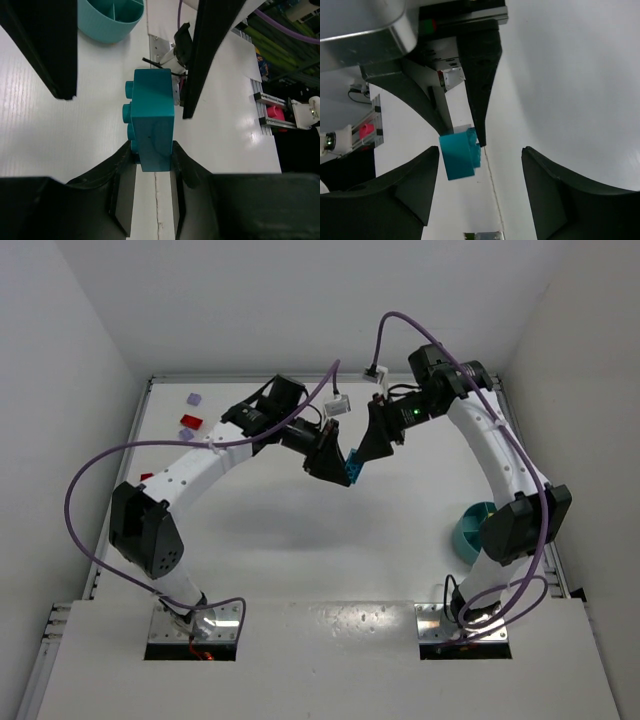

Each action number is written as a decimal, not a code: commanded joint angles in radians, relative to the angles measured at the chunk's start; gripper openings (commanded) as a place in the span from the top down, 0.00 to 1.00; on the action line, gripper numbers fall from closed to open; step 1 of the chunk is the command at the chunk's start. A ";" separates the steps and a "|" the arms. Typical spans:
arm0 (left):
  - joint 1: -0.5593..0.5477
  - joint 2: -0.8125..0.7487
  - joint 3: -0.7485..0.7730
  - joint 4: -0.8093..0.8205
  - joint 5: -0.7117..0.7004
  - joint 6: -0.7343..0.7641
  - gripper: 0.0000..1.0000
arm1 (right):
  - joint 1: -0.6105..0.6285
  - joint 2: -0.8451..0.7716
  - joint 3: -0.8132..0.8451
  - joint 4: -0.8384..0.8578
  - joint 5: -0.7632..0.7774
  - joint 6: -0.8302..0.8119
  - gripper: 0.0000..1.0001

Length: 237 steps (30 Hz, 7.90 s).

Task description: Sort the legos into containers by color

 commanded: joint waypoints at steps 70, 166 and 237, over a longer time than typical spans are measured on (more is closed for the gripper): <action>0.287 -0.184 -0.033 -0.193 -0.523 0.010 0.00 | -1.003 -0.250 -0.616 0.186 0.577 -0.552 0.80; 0.781 0.822 0.507 -0.160 -0.966 0.436 0.50 | -0.983 -0.457 -0.407 -0.055 0.444 -0.256 0.19; -0.127 -0.085 -0.155 0.294 -0.630 -0.064 0.98 | -0.149 0.041 -0.463 0.628 -0.145 0.662 0.33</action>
